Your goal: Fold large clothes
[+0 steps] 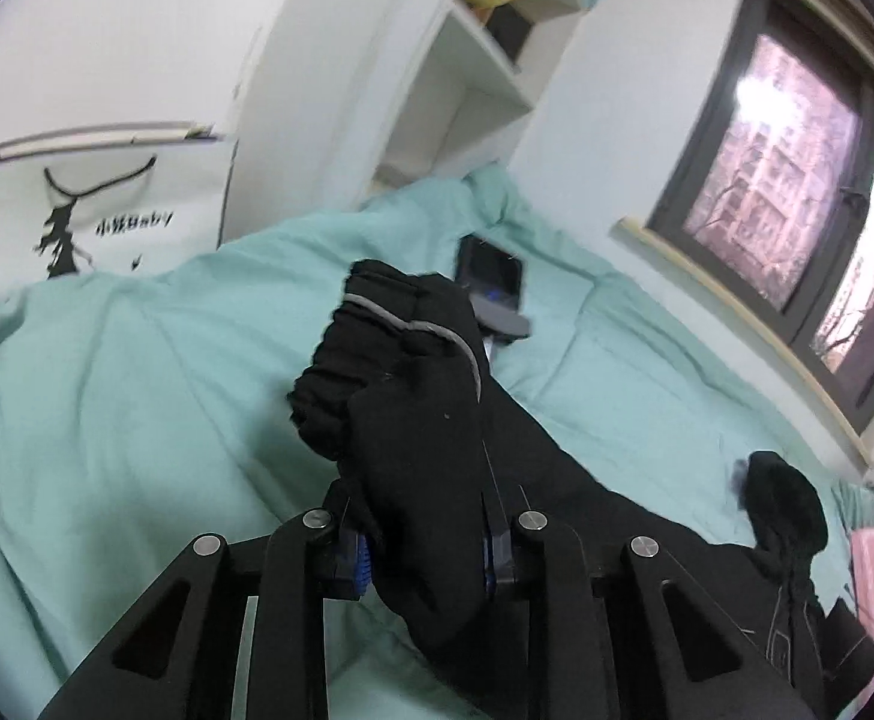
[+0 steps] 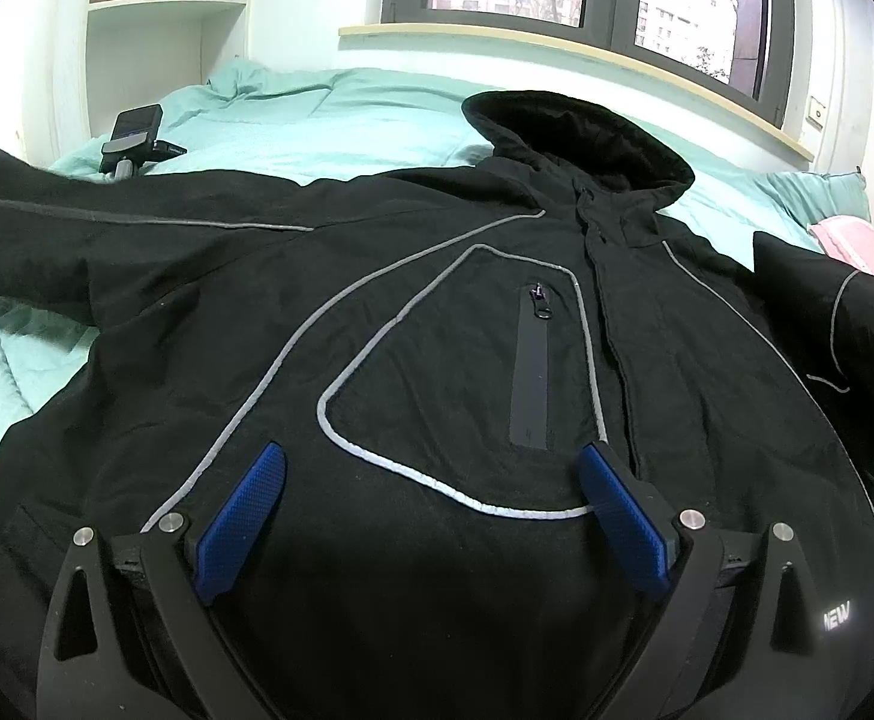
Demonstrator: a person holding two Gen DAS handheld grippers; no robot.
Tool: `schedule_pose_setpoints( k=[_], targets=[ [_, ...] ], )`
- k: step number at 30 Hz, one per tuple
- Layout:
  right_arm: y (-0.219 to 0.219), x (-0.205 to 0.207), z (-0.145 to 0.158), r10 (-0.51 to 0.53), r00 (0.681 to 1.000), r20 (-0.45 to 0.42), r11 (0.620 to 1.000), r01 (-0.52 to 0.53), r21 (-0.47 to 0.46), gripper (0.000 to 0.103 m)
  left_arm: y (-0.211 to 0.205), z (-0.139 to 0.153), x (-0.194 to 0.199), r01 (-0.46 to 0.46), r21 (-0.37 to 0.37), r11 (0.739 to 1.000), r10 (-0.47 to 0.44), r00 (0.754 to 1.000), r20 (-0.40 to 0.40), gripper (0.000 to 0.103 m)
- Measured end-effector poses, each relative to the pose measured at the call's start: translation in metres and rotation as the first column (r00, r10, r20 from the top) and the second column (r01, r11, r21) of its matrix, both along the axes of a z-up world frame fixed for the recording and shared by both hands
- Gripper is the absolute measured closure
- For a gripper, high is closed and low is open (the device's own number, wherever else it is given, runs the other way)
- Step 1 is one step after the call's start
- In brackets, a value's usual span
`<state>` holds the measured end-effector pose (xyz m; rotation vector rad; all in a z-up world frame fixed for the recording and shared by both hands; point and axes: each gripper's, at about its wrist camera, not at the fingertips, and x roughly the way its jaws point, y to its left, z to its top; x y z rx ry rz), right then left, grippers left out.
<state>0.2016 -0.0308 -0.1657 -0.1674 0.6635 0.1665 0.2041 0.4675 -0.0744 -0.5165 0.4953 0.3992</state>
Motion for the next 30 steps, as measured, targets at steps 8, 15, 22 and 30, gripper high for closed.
schedule_pose_setpoints(
  k=[8, 15, 22, 30],
  targets=[
    [-0.003, 0.002, -0.001, 0.004, 1.000, -0.010, 1.000, -0.004, 0.015, 0.004, -0.058, -0.027, 0.039, 0.141, 0.096, 0.985, -0.124, 0.978, -0.165, 0.080],
    [-0.017, -0.004, 0.011, -0.052, 0.999, 0.004, 0.997, 0.051, 0.057, 0.004, -0.208, 0.070, 0.020, 0.405, 0.203, 0.892, -0.413, 0.911, 0.000, 0.080],
    [-0.088, -0.036, 0.065, -0.143, 0.989, -0.022, 0.983, 0.145, 0.115, 0.004, -0.384, 0.072, 0.055, 0.686, 0.108, 0.719, -0.687, 0.726, -0.038, 0.080],
    [-0.191, -0.037, 0.078, -0.176, 0.972, -0.155, 0.969, 0.199, 0.145, 0.004, -0.518, -0.047, 0.111, 0.782, -0.032, 0.622, -0.761, 0.595, -0.257, 0.080]
  ],
)
